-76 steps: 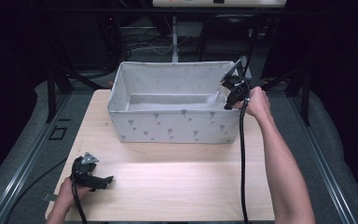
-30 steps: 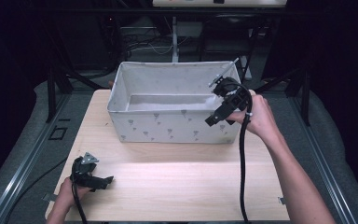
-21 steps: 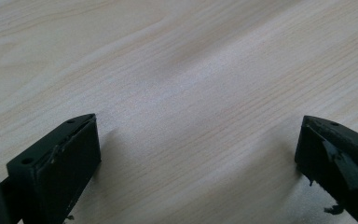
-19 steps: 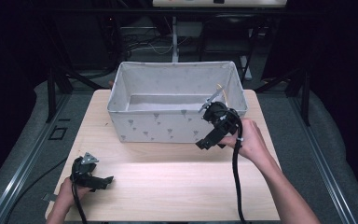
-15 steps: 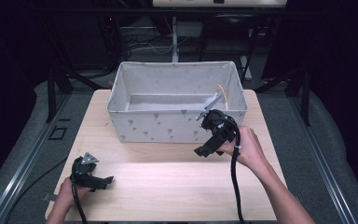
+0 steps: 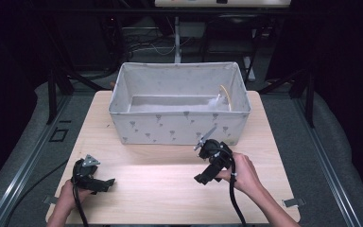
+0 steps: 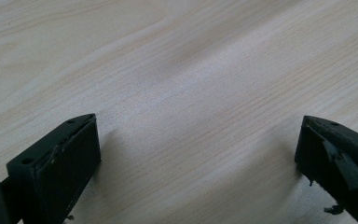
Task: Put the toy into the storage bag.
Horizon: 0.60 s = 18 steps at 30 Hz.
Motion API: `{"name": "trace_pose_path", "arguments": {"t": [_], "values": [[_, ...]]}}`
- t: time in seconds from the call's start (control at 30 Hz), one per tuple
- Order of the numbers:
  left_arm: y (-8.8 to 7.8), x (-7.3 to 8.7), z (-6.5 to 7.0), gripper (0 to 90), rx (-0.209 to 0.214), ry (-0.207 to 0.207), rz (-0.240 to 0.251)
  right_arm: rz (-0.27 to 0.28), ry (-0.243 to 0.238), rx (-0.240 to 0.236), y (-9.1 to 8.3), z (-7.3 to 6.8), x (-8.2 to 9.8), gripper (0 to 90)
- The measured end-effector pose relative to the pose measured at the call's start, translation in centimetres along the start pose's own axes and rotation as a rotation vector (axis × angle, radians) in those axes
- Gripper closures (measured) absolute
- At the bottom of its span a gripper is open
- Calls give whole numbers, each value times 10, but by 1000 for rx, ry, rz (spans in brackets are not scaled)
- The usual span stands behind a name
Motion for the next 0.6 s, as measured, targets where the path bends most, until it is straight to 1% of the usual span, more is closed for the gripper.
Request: {"name": "trace_pose_path", "arguments": {"t": [0.07, 0.1, 0.13, 0.2, 0.23, 0.27, 0.3, 0.37, 0.4, 0.47, 0.57, 0.6], "values": [[0, 0, 0, 0, 0, 0, 0, -4, 12, -5, 8, 1, 6, 38], [0, 0, 0, 0, 0, 0, -1, -18, 14, -8, 11, 2, 8, 37], [0, 0, 0, 0, 0, 0, -1, -18, 14, -8, 11, 2, 8, 37], [0, 0, 0, 0, 1, 2, -2, -25, 31, -10, 17, 4, 14, 42], [0, 0, 0, 0, 1, 3, -2, -39, 24, -1, 19, 5, 16, 42], [0, 0, 0, 0, 3, 3, -3, -36, 33, 3, 21, 6, 18, 43], [0, 0, 0, 0, 4, 4, -3, -46, 26, 12, 22, 7, 20, 43], [0, 0, 0, 0, 4, 4, -2, -44, 40, 8, 25, 8, 23, 45], [0, 0, 0, 0, 4, 4, -2, -57, 37, 21, 26, 8, 24, 45], [0, 0, 0, 0, 4, 3, -3, -59, 39, 31, 29, 9, 27, 55], [1, 0, 0, 0, 1, 4, 0, -88, 28, 52, 32, 10, 29, 72], [1, -1, 0, 0, 1, 6, 0, -84, 30, 47, 33, 10, 29, 77]]}}
Point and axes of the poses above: each handheld gripper's, and its own axes: y roughly forward along the jaws, x roughly out of its underside, z roughly to its right, the point moved 2 cm from there along y, roughly forward along the jaws, and after that the axes turned 3 degrees about y, right-handed, at the moved point
